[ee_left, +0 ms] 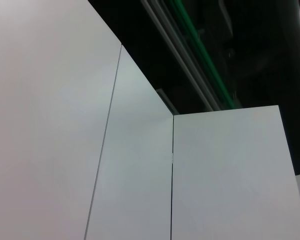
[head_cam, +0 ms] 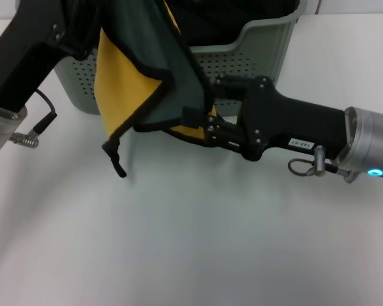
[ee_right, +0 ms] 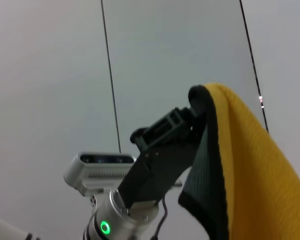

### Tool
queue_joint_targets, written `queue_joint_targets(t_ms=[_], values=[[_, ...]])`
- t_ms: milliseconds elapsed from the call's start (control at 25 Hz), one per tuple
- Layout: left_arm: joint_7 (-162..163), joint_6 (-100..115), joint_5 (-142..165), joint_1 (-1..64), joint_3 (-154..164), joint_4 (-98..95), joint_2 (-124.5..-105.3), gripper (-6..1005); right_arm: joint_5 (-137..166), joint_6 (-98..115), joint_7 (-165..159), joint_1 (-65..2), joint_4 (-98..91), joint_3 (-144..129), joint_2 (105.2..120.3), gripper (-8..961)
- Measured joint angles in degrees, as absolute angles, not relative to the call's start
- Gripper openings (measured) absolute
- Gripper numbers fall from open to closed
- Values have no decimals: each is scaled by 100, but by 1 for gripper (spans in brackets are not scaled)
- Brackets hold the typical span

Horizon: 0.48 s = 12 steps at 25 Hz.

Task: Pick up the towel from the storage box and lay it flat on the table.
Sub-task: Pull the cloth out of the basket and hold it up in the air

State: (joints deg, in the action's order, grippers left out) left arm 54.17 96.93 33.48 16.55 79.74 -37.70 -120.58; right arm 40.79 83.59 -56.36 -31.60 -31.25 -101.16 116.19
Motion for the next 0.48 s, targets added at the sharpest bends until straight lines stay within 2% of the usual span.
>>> queue_joint_targets(t_ms=[320,480], values=[[5415,9693,3258,1658,7996,-3762,-12058,15,4070,8282,-5640,-3030,-3145,-10283,11619,329],[5420,9693,3258,1646,7998,-3762,-12058,15,4063,8332,-5603,-2915,-3185,-10243,11619,254]])
